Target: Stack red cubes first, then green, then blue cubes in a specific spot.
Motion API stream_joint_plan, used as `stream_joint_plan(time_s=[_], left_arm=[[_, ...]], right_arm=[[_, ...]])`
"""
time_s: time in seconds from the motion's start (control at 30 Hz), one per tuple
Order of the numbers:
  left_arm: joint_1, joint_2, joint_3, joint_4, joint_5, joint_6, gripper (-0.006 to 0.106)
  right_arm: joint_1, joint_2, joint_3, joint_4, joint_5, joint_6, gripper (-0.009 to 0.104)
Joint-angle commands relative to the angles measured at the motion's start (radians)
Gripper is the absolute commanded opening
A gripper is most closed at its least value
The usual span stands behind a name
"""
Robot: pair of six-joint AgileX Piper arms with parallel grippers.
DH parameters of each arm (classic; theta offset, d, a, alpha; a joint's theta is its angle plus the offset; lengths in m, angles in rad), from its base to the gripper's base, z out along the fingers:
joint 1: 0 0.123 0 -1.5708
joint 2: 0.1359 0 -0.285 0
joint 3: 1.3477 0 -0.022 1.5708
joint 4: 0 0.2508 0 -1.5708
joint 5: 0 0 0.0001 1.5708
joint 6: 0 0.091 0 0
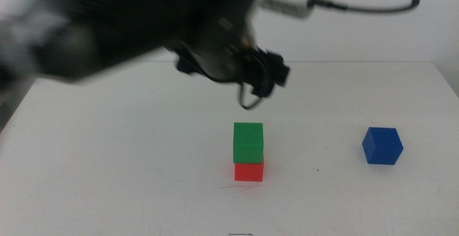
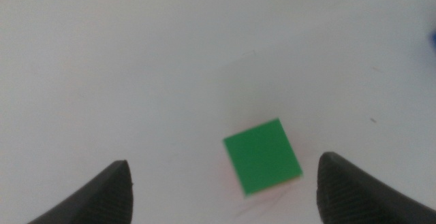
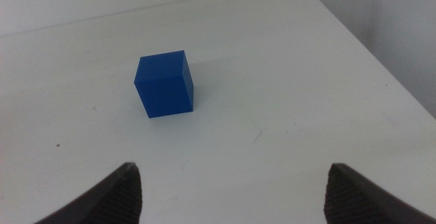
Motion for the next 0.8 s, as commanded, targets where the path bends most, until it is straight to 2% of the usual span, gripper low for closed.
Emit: stream_joint_plan(time_s=[0.0,0.17,0.4,0.53,0.77], left_arm=[[-0.002,-0.141,-0.008,-0.012,0.013,0.095,0.091],[-0.002,-0.382,0.133,-0.049,-0.059,0.249,0.091],[-0.002,-0.694,0.350,-0.121,-0.181,0.283,0.091],[-0.002,-0.762,0.386,-0.171,-0.180,0.327,0.091],[-0.003,-0.765,0.391,-0.169,-0.183,0.335,0.091]], right_arm=[[-0.006,-0.023,-0.015,-0.012,-0.070,-0.009,0.094],[-0.006,-0.023,-0.015,-0.012,-0.070,-0.009,0.094],[-0.006,-0.023,-0.015,-0.012,-0.070,-0.009,0.094],[-0.006,-0.023,-0.015,-0.012,-0.070,-0.009,0.094],[-0.006,-0.023,-0.015,-0.012,-0.070,-0.009,0.094]])
